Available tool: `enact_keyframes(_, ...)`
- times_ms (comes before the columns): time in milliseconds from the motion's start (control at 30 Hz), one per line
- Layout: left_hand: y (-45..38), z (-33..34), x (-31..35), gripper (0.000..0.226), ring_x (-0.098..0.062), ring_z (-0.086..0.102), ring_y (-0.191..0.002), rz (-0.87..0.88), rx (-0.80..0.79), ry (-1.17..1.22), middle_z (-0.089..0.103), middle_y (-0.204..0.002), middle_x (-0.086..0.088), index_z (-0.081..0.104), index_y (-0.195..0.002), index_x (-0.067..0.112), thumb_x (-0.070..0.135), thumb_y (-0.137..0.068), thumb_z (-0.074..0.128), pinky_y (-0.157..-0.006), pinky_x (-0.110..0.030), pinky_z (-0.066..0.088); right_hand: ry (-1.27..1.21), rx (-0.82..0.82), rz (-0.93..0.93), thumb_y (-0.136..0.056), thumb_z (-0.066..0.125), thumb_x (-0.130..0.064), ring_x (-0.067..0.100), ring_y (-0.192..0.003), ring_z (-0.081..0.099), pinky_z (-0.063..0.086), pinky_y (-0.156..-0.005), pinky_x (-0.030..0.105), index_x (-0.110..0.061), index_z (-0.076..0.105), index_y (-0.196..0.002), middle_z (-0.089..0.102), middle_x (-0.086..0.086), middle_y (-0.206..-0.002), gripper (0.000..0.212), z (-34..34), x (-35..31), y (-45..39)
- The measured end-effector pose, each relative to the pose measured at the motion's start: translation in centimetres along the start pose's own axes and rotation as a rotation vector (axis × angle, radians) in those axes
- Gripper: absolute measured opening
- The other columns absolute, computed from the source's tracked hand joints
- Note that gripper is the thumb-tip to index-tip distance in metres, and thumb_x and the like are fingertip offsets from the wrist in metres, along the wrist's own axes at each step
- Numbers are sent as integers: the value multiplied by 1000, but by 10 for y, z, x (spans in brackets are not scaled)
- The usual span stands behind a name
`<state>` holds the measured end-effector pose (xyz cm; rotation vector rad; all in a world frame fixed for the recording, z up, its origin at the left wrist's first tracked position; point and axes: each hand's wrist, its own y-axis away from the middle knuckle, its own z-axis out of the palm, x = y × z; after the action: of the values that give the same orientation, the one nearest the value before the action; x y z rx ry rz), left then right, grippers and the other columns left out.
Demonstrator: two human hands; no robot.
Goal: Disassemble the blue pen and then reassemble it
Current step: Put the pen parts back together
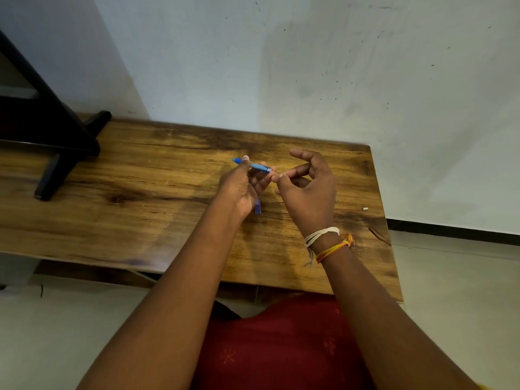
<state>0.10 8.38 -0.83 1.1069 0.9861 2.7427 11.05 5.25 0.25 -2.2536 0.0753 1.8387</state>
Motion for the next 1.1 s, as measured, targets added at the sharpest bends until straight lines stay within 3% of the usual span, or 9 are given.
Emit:
enact_keyframes(200,2,2,-1,18,-18,71,-55,21,-25,-70,66,-79,-12,52,-105,4,21,-100,47,-45,-25,54,44,-17,-38,-76,72,-4,10,-72,69,59,-71,28,-23,60,-110,65,-3,-73,41,-2,3,-3)
enact_keyframes(400,10,7,-7,31,-15,71,-58,12,-70,-126,67,-87,-13,50,-123,0,20,-99,49,-47,-24,55,136,-55,-134,-78,71,-3,1,-75,68,55,-69,15,-19,61,-116,67,-12,-76,42,-12,6,-5)
enact_keyframes(500,10,9,-7,31,-15,70,-58,5,-84,-109,69,-83,-14,50,-121,-1,20,-99,49,-47,-23,55,166,-66,-175,-78,72,-4,0,-78,68,55,-71,14,-19,61,-118,68,-13,-79,44,-16,6,-7)
enact_keyframes(667,7,7,-9,21,-13,66,-46,-37,-87,-52,68,-55,-9,52,-109,1,19,-99,48,-41,-20,51,106,-114,-167,-77,73,-2,0,-82,69,53,-73,12,-17,60,-121,72,-5,-86,49,-17,9,-8)
enact_keyframes(900,5,8,-13,14,-14,67,-47,-75,-96,-28,68,-53,-11,53,-93,3,16,-98,50,-41,-21,52,108,-125,-160,-77,72,1,-1,-83,68,52,-72,10,-17,61,-120,71,-8,-86,47,-23,10,-11)
enact_keyframes(967,5,9,-13,17,-15,69,-50,-81,-111,-25,69,-56,-12,53,-90,2,16,-98,50,-44,-21,53,129,-117,-162,-77,71,2,-3,-82,68,50,-70,7,-16,63,-115,69,-13,-83,43,-27,10,-14)
enact_keyframes(1100,6,9,-17,23,-17,72,-60,-114,-157,-45,72,-65,-16,55,-92,-2,20,-98,50,-49,-22,56,224,-36,-131,-79,70,1,2,-75,66,51,-68,8,-13,70,-102,68,-6,-80,27,-43,13,-23)
